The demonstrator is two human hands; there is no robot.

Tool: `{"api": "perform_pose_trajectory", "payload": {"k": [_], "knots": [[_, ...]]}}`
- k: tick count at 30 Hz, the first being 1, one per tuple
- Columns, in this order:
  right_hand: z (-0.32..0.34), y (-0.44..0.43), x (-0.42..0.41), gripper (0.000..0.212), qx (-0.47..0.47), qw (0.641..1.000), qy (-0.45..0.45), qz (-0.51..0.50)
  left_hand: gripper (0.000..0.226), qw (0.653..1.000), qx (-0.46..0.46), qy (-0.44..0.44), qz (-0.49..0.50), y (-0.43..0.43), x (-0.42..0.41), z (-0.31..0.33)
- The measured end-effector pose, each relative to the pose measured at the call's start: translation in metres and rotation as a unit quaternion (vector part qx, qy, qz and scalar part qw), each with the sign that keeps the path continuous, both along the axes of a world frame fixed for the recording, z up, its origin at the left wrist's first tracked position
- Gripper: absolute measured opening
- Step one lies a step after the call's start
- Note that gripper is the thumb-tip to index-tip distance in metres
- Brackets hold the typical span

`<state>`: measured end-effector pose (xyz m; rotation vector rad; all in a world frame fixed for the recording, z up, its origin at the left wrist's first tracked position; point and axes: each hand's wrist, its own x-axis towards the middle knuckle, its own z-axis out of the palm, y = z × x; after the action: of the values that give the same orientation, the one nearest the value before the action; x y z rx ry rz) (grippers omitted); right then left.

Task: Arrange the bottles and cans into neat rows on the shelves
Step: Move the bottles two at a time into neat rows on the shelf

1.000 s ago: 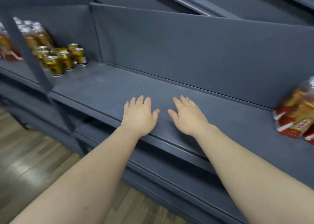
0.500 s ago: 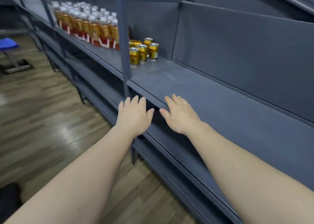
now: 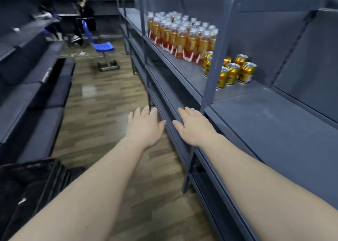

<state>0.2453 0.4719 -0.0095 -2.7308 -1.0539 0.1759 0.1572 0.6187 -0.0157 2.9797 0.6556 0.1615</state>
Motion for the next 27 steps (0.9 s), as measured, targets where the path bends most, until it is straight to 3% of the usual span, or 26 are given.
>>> {"api": "perform_pose_trajectory", "payload": {"k": [15, 27], "knots": [[-0.006, 0.175, 0.086, 0.06, -0.019, 0.994, 0.008, 0.111, 0.057, 0.992, -0.037, 0.021, 0.115, 0.144, 0.051, -0.01], [-0.002, 0.314, 0.164, 0.058, -0.027, 0.999, -0.007, 0.029, 0.044, 0.998, -0.037, 0.005, 0.053, 0.308, 0.145, -0.009]]}}
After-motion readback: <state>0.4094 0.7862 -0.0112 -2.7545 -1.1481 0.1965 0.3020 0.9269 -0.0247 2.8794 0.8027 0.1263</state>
